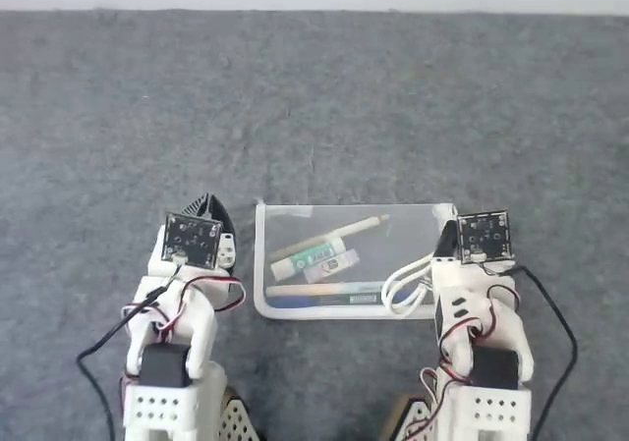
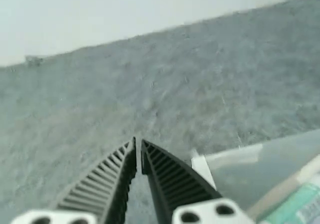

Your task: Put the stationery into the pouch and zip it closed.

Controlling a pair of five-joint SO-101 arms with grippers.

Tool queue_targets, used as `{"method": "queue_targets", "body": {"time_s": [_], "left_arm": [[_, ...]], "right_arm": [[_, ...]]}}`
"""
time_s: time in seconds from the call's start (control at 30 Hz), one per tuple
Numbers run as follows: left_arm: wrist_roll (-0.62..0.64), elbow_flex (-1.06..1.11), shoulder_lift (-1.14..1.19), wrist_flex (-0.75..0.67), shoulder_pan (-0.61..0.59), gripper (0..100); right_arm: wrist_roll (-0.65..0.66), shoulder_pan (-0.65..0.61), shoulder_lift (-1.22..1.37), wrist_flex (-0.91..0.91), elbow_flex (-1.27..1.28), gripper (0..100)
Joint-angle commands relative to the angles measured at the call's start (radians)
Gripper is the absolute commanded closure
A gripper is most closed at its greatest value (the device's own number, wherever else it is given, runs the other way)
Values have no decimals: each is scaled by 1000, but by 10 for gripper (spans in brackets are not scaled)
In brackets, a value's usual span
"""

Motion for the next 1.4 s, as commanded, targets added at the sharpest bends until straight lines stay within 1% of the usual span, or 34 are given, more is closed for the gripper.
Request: {"method": "queue_targets", "body": {"time_s": [0.0, 0.1, 0.3, 0.37, 0.5, 0.57, 1.37], "left_arm": [[-11, -10, -15, 72, 0, 988], [-11, -10, -11, 138, 3, 988], [-11, -10, -11, 272, -8, 988], [-11, -10, -11, 311, -49, 988], [-8, -10, -11, 350, -126, 988], [-5, -10, -11, 356, -146, 988], [-6, -10, -14, 358, -147, 988]], "right_arm": [[3, 12, -22, 39, 23, 992], [11, 16, -22, 94, 23, 992], [11, 13, -22, 325, 23, 992], [11, 16, -22, 389, 23, 992], [8, 18, -22, 389, 23, 992], [9, 16, -22, 389, 23, 992], [11, 10, -22, 389, 23, 992]]}}
